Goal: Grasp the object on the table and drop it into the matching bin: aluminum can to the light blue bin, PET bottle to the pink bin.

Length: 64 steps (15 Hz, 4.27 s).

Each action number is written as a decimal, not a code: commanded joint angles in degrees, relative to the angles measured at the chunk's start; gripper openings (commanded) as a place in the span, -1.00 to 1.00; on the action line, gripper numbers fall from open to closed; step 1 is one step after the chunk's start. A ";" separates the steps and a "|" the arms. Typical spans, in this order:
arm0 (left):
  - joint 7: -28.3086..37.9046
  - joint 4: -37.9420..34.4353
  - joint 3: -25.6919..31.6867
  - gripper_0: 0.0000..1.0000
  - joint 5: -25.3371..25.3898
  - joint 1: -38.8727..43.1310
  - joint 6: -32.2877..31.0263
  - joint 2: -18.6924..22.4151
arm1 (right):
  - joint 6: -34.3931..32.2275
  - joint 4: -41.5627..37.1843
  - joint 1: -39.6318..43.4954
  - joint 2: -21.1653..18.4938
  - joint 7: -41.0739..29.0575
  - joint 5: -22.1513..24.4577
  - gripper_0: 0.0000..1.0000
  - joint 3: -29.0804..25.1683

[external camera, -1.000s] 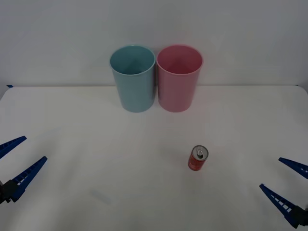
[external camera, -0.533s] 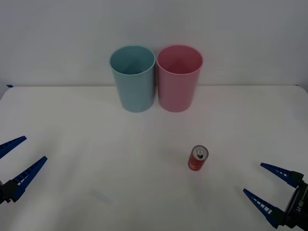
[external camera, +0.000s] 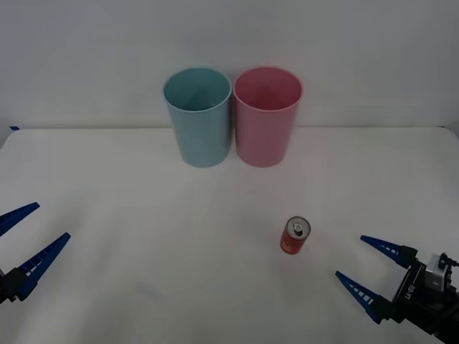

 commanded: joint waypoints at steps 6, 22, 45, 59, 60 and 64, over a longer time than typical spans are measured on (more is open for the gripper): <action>0.00 0.00 0.00 1.00 0.00 0.00 0.00 0.00 | 4.87 0.00 -3.06 5.31 3.84 4.84 1.00 2.12; 0.00 0.00 0.00 1.00 0.00 0.00 0.00 0.00 | 17.96 0.00 -7.63 8.47 8.06 5.28 1.00 11.35; 0.00 0.00 0.00 1.00 0.00 0.00 0.00 0.00 | 16.03 0.00 -7.89 6.63 8.06 0.88 -1.00 11.44; 0.00 0.00 0.00 1.00 0.00 0.00 0.00 0.00 | 17.52 -24.34 1.69 -4.80 -11.63 -5.36 -1.00 7.66; 0.00 0.00 0.00 1.00 0.00 0.00 0.00 0.00 | 17.88 -25.93 1.60 -5.68 -13.91 -5.36 -1.00 7.13; 0.00 0.00 0.00 1.00 0.00 0.00 0.00 0.00 | 18.93 -30.58 -0.07 -8.49 -22.62 -5.36 -1.00 6.16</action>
